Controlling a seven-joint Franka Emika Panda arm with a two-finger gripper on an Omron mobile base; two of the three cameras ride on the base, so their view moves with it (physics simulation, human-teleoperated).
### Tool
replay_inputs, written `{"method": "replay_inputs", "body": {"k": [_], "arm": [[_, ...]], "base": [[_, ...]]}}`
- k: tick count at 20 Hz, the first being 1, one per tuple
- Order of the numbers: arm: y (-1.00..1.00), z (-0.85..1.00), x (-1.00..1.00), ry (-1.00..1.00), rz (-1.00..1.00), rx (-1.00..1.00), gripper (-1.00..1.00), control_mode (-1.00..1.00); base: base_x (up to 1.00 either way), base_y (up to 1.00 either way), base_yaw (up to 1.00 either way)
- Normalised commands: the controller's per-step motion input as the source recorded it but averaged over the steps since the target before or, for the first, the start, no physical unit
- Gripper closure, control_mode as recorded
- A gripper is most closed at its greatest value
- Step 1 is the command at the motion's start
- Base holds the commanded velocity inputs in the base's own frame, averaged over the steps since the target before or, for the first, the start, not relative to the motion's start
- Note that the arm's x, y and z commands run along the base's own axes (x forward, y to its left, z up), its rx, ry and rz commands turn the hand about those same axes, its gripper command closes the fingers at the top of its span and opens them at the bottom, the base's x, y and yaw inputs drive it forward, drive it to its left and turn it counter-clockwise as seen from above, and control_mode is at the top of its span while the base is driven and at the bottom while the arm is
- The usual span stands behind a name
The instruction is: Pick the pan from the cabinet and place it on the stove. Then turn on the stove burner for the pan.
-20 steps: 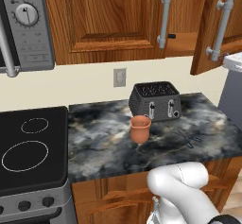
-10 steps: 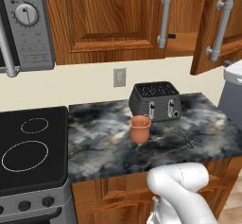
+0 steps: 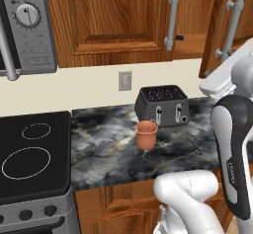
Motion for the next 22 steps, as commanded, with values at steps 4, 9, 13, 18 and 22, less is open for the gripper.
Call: {"method": "replay_inputs", "body": {"k": [4, 9, 13, 18, 22], "arm": [[0.5, -0.07, 0.4, 0.15, -0.23, -0.4, -1.0, -1.0], [0.28, -0.12, 0.65, 0.18, -0.2, -0.35, -1.0, -1.0], [0.03, -0.14, 0.69, 0.21, -0.17, -0.28, -1.0, -1.0], [-0.2, -0.16, 0.52, 0.15, -0.1, -0.23, -1.0, -1.0], [-0.3, -0.16, 0.47, 0.11, -0.08, -0.19, -1.0, -1.0]], "base": [[0.0, 0.0, 0.0], [0.0, 0.0, 0.0], [0.0, 0.0, 0.0], [0.0, 0.0, 0.0], [0.0, 0.0, 0.0]]}}
